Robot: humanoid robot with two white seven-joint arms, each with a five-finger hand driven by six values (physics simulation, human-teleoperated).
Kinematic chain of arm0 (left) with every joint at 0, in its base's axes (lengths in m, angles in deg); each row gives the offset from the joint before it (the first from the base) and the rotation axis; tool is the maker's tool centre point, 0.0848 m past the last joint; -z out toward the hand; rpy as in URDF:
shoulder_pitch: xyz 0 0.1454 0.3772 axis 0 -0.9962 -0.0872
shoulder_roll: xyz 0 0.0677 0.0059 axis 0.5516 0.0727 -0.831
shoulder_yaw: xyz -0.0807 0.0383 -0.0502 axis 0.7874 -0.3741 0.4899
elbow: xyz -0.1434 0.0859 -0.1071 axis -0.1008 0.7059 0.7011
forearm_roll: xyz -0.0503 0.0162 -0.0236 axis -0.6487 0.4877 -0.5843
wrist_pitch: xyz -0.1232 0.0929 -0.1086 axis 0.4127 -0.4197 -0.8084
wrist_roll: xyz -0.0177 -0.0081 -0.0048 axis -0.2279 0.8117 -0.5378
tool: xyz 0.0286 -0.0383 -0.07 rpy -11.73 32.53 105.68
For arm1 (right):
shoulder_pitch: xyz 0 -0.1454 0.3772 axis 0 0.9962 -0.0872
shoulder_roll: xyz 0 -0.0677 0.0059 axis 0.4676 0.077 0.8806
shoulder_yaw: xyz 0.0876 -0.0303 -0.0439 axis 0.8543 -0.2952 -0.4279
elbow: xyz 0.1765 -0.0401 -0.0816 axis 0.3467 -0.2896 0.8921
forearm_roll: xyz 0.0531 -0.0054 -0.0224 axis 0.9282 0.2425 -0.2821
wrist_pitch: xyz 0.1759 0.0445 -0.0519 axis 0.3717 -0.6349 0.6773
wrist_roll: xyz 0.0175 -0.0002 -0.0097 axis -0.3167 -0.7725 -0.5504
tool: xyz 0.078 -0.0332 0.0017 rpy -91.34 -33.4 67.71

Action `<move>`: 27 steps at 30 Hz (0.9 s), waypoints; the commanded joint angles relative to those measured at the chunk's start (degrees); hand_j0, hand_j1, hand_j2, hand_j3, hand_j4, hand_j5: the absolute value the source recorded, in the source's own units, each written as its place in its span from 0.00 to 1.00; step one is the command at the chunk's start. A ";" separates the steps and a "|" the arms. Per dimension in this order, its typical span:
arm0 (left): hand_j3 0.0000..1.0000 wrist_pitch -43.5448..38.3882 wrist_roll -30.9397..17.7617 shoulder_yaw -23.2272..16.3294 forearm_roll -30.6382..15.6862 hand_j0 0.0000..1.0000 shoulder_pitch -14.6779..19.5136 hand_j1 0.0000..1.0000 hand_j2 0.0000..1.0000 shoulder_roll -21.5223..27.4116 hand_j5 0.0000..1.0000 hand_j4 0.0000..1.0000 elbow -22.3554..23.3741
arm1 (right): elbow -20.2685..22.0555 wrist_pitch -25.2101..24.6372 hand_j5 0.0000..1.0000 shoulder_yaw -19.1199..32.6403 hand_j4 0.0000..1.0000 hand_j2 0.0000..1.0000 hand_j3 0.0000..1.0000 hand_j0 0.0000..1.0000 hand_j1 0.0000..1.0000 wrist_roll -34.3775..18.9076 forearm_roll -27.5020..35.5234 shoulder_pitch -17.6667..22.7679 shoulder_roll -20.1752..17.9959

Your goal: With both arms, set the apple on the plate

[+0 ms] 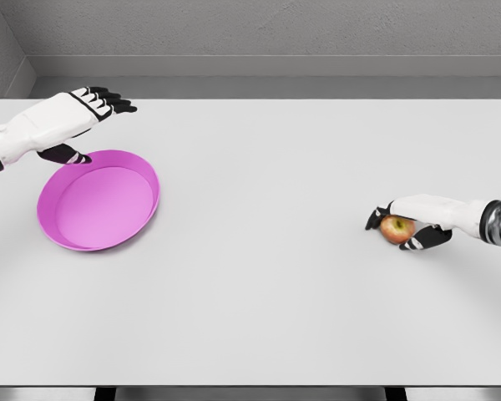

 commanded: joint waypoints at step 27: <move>1.00 -0.04 0.04 0.05 -0.37 1.00 -0.09 1.00 1.00 0.23 1.00 1.00 -0.09 | 1.91 0.07 0.46 1.36 0.46 0.46 0.46 0.46 0.46 0.02 -0.36 -6.68 1.73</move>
